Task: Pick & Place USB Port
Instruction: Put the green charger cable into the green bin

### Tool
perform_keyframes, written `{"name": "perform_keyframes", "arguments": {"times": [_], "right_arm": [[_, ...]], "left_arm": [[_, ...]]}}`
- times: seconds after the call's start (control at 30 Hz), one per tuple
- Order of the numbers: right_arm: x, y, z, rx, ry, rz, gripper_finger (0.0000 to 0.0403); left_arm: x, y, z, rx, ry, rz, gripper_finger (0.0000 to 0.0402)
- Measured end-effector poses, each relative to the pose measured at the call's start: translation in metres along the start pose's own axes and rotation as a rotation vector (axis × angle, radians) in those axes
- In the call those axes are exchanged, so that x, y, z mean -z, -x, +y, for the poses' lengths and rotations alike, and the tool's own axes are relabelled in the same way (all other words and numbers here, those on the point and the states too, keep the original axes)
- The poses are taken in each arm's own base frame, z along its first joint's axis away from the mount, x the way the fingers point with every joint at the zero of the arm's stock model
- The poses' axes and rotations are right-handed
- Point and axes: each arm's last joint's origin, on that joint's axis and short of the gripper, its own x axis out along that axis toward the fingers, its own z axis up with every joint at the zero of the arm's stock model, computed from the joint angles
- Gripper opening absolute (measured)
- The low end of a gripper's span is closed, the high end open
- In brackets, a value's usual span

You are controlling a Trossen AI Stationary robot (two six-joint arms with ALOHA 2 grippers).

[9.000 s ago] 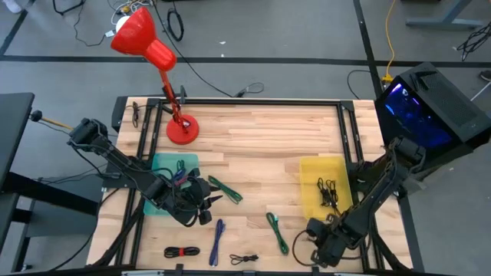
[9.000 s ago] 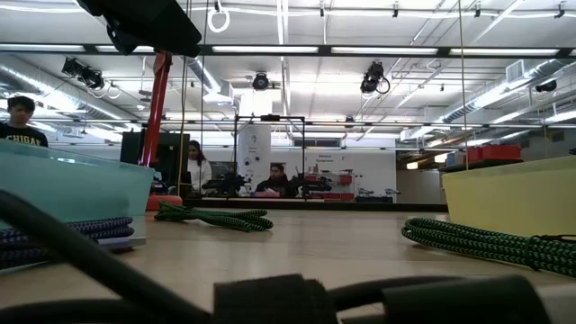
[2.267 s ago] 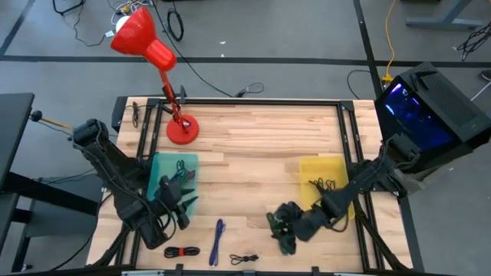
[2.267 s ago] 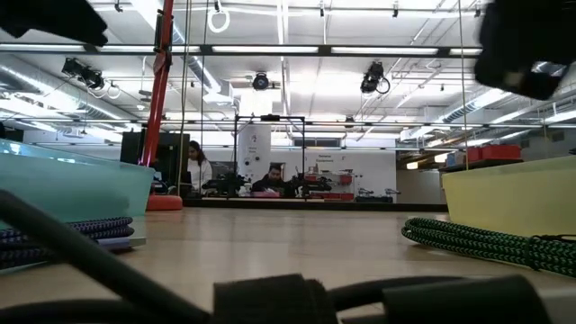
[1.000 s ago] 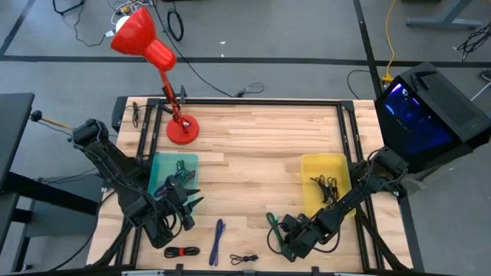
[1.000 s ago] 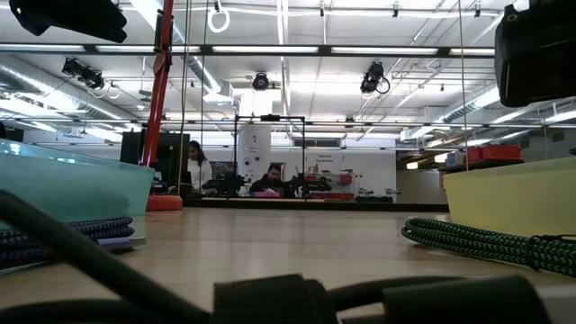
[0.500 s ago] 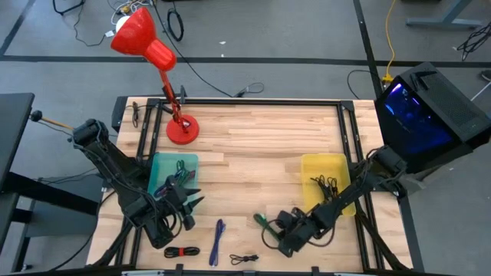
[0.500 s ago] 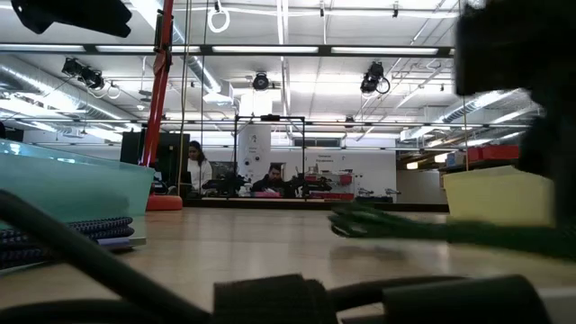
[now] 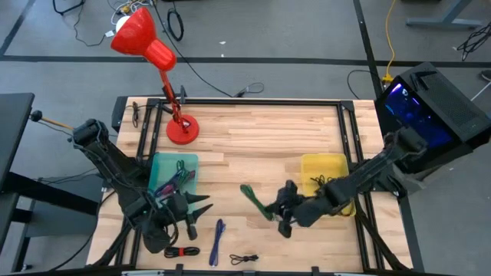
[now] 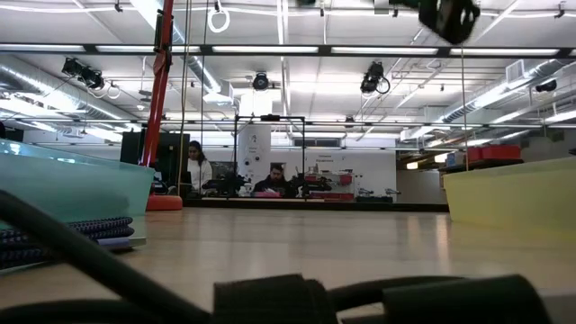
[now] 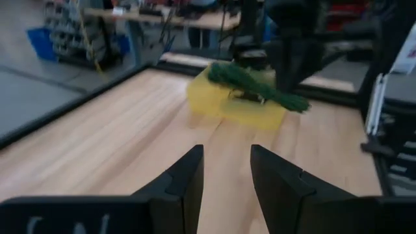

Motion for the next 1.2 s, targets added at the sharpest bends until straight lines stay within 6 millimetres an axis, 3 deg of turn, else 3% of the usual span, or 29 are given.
{"name": "perform_keyframes", "arguments": {"times": [0.27, 0.6, 1.0, 1.2], "right_arm": [[-0.034, 0.038, 0.011, -0.074, 0.099, -0.287, 0.0000], [-0.035, 0.046, 0.023, -0.100, 0.157, -0.373, 0.0000], [-0.035, 0.032, 0.034, -0.130, 0.231, -0.463, 0.0000], [-0.037, 0.031, 0.033, -0.112, 0.235, -0.472, 0.0000]], "left_arm": [[-0.032, -0.028, -0.008, 0.133, -0.048, -0.064, 0.0124], [-0.071, -0.064, 0.000, 0.432, -0.029, -0.237, 0.0119], [-0.079, -0.092, 0.019, 0.456, 0.031, -0.238, 0.0119], [-0.075, -0.102, 0.015, 0.551, 0.055, -0.249, 0.0119]]}}
